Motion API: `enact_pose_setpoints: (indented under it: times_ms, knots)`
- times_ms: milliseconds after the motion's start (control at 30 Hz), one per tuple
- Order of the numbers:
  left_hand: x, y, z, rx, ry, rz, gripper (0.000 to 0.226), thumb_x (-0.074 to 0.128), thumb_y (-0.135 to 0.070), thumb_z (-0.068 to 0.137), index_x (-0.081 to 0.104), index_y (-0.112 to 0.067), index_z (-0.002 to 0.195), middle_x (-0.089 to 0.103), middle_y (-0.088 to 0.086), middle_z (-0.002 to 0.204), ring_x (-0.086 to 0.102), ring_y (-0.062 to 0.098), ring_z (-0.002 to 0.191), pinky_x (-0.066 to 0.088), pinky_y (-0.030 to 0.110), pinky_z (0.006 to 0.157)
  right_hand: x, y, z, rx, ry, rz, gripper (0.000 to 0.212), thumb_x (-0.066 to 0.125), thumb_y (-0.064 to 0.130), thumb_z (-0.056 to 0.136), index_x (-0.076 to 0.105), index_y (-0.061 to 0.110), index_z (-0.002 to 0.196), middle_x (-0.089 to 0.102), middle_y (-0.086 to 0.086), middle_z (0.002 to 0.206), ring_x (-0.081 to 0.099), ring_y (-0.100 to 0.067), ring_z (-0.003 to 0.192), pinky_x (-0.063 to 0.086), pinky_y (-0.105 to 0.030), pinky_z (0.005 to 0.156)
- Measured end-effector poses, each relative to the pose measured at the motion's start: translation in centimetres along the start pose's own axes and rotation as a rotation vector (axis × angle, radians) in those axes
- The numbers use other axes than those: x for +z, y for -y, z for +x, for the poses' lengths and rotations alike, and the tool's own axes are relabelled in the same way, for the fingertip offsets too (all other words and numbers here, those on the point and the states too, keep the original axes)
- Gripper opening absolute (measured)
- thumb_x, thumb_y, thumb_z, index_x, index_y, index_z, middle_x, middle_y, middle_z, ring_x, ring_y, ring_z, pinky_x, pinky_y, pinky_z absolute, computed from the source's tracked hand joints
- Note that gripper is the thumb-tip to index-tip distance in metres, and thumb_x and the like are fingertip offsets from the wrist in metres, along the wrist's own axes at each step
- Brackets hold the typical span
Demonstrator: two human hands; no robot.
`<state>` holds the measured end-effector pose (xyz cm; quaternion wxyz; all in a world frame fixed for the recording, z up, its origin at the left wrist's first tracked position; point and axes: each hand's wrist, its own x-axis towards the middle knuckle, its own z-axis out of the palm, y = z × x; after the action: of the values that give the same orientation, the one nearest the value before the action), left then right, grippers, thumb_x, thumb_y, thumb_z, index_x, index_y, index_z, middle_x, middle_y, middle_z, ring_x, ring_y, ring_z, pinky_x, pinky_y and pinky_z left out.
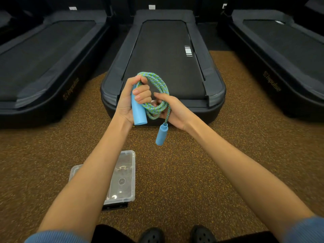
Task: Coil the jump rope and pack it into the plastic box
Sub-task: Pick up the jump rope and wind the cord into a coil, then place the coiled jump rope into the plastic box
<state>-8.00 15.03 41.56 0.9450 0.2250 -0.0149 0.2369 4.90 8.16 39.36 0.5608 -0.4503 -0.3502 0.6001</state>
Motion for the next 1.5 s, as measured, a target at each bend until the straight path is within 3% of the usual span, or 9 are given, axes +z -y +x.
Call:
enact_pose_setpoints:
  times_ms: [267, 467, 567, 733, 867, 1167, 1300, 1400, 1500]
  knots:
    - [-0.5, -0.7, -0.8, 0.117, -0.2, 0.271, 0.03, 0.09, -0.021, 0.052, 0.064, -0.014, 0.067, 0.048, -0.007, 0.042, 0.051, 0.006, 0.044, 0.049, 0.02, 0.048, 0.4, 1.3, -0.3, -0.11, 0.004, 0.205, 0.032, 0.048, 0.014, 0.098, 0.04, 0.014, 0.067, 0.052, 0.0, 0.054, 0.058, -0.017, 0.062, 0.049, -0.028, 0.07]
    - [-0.4, -0.4, -1.2, 0.162, -0.293, 0.401, 0.014, 0.058, -0.022, 0.086, 0.061, -0.013, 0.076, 0.055, -0.007, 0.054, 0.063, 0.012, 0.065, 0.056, 0.03, 0.068, 0.9, 2.5, -0.8, -0.146, -0.015, 0.429, 0.033, 0.045, 0.016, 0.097, 0.037, 0.015, 0.065, 0.039, 0.002, 0.047, 0.045, -0.013, 0.048, 0.047, -0.026, 0.061]
    - [0.0, -0.3, -1.5, 0.164, -0.263, 0.398, 0.015, 0.055, -0.018, 0.084, 0.068, -0.012, 0.077, 0.061, -0.005, 0.06, 0.067, 0.015, 0.071, 0.057, 0.033, 0.072, 1.1, 3.1, -0.9, -0.186, -0.025, 0.452, 0.031, 0.045, 0.017, 0.096, 0.039, 0.015, 0.066, 0.036, 0.005, 0.045, 0.041, -0.01, 0.042, 0.045, -0.024, 0.053]
    - [0.2, 0.0, -1.8, 0.176, -0.248, 0.318, 0.019, 0.052, -0.014, 0.085, 0.068, -0.007, 0.077, 0.056, -0.002, 0.055, 0.061, 0.013, 0.058, 0.056, 0.03, 0.075, 1.0, 3.4, -0.8, -0.218, -0.023, 0.502, 0.026, 0.045, 0.015, 0.095, 0.043, 0.013, 0.069, 0.037, 0.005, 0.043, 0.038, -0.008, 0.038, 0.044, -0.022, 0.047]
    - [0.1, -0.1, -1.5, 0.239, -0.265, 0.255, 0.014, 0.052, -0.017, 0.09, 0.053, -0.009, 0.079, 0.044, -0.005, 0.048, 0.05, 0.008, 0.047, 0.054, 0.027, 0.072, 1.5, 3.5, -0.3, -0.218, 0.016, 0.531, 0.023, 0.045, 0.012, 0.092, 0.044, 0.013, 0.069, 0.036, 0.006, 0.042, 0.032, -0.006, 0.036, 0.034, -0.019, 0.043]
    - [-0.2, -0.3, -2.5, 0.28, -0.502, 0.464, 0.013, 0.054, -0.014, 0.094, 0.062, -0.009, 0.084, 0.055, -0.004, 0.051, 0.058, 0.008, 0.048, 0.056, 0.024, 0.065, 2.8, 1.5, 1.1, -0.215, -0.194, 0.374, 0.018, 0.051, 0.014, 0.094, 0.053, 0.009, 0.077, 0.039, 0.003, 0.049, 0.039, -0.01, 0.044, 0.04, -0.023, 0.046]
    - [-0.6, -1.4, -3.2, 0.315, -0.614, 0.574, 0.007, 0.063, -0.014, 0.089, 0.067, -0.008, 0.089, 0.061, -0.004, 0.059, 0.061, 0.008, 0.054, 0.054, 0.022, 0.058, 4.0, 1.0, 2.0, -0.306, -0.305, 0.1, 0.017, 0.052, 0.018, 0.096, 0.057, 0.007, 0.083, 0.046, -0.002, 0.054, 0.055, -0.016, 0.053, 0.054, -0.038, 0.062]
    - [-0.5, -2.4, -3.8, 0.368, -0.702, 0.714, 0.01, 0.069, -0.013, 0.084, 0.066, -0.006, 0.091, 0.065, -0.002, 0.063, 0.063, 0.012, 0.062, 0.055, 0.028, 0.07, 5.3, 1.1, 2.6, -0.407, -0.402, -0.163, 0.019, 0.05, 0.022, 0.097, 0.056, 0.008, 0.086, 0.051, -0.003, 0.056, 0.062, -0.022, 0.058, 0.056, -0.044, 0.065]
    - [-0.1, -3.5, -5.0, 0.446, -0.765, 0.833, 0.005, 0.068, -0.008, 0.084, 0.064, -0.006, 0.085, 0.068, 0.001, 0.062, 0.067, 0.016, 0.067, 0.056, 0.031, 0.067, 6.8, 1.2, 3.1, -0.466, -0.475, -0.366, 0.019, 0.049, 0.019, 0.096, 0.055, 0.004, 0.088, 0.055, -0.002, 0.054, 0.063, -0.017, 0.055, 0.053, -0.031, 0.061]
